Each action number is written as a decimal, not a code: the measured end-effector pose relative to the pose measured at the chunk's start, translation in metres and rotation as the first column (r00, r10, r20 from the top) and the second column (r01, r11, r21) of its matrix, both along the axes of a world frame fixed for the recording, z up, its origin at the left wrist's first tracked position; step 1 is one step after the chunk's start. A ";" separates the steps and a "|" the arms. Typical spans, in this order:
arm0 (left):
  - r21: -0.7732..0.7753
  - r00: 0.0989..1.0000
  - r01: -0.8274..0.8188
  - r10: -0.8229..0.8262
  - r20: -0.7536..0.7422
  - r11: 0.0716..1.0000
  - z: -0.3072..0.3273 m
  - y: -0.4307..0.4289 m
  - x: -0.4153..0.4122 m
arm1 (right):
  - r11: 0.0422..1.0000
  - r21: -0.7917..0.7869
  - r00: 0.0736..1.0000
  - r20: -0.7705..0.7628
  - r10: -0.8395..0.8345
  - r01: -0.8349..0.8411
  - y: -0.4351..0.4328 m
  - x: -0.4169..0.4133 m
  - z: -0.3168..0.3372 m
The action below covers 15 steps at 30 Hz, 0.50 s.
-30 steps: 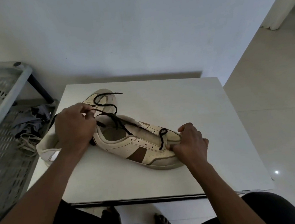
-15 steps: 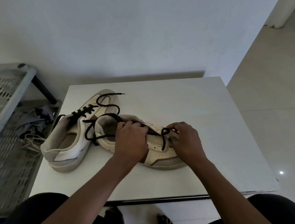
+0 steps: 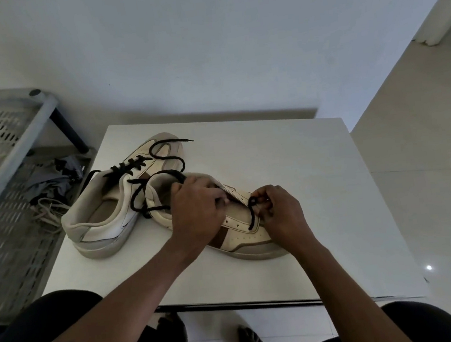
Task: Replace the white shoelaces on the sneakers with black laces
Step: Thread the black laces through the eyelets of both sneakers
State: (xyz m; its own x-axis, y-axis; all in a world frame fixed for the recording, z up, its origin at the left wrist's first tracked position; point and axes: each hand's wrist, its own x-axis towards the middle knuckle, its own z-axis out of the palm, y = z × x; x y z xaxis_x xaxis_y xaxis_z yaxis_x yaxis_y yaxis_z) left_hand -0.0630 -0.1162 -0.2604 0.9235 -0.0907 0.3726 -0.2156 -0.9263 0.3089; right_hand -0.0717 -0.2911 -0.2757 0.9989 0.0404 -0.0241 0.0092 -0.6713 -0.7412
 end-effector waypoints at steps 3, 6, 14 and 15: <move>-0.055 0.995 -0.097 0.097 0.002 0.994 0.009 0.026 0.009 | 1.000 0.017 1.000 -0.019 -0.024 0.024 0.000 0.000 -0.002; -0.109 0.986 -0.161 0.165 0.022 0.981 0.016 0.044 0.012 | 1.000 0.009 0.999 -0.036 -0.026 0.026 0.002 0.000 -0.003; -0.044 0.998 -0.054 0.053 -0.021 0.998 0.012 0.040 0.006 | 0.993 -0.119 0.998 -0.069 0.000 -0.008 -0.003 0.001 0.007; -0.049 0.998 -0.031 0.028 -0.051 0.998 0.009 0.036 0.002 | 0.982 -0.188 0.998 -0.063 0.000 -0.012 -0.003 0.000 0.008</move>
